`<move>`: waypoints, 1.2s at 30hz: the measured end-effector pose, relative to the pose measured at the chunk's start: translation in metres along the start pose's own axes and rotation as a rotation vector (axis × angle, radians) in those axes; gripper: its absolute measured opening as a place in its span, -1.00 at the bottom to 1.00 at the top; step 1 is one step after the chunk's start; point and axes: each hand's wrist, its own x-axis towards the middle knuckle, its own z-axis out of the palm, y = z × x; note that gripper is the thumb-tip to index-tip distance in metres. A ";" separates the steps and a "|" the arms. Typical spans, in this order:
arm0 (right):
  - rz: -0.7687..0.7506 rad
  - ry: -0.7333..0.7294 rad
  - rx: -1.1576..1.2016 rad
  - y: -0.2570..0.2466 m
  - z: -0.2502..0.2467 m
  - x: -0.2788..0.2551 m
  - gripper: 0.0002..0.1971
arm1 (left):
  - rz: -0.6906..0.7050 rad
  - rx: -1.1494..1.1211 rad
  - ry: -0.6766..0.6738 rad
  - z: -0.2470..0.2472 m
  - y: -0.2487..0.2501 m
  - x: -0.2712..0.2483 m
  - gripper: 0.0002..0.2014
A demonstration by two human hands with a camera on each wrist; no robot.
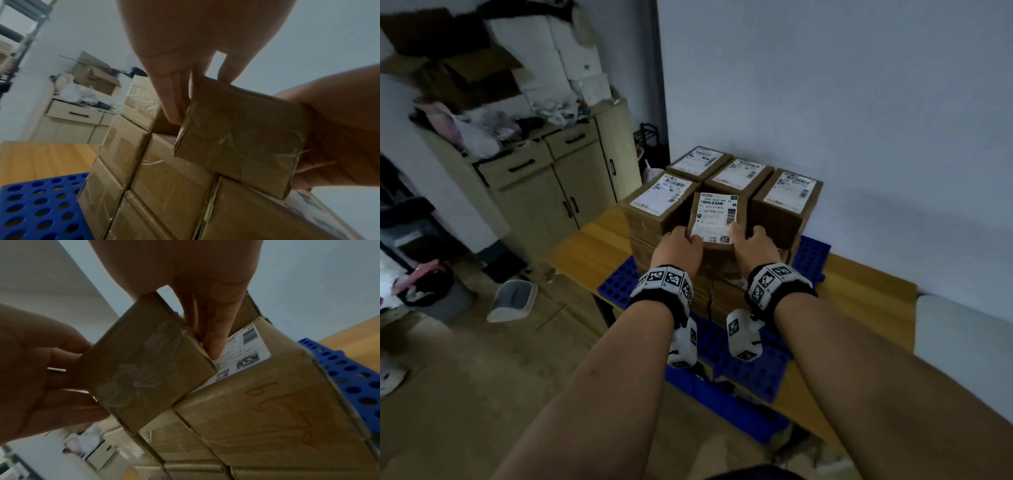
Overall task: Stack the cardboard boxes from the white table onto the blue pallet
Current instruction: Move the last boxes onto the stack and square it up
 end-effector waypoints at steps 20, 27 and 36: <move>0.287 0.174 0.049 -0.039 0.034 -0.028 -0.27 | 0.512 0.425 -0.107 -0.051 -0.030 0.065 -0.57; 0.325 0.201 0.037 -0.055 0.048 -0.025 -0.28 | 0.530 0.479 -0.133 -0.060 -0.031 0.070 -0.61; 0.367 0.234 0.007 -0.067 0.060 -0.014 -0.25 | 0.633 0.563 -0.133 -0.064 -0.031 0.077 -0.58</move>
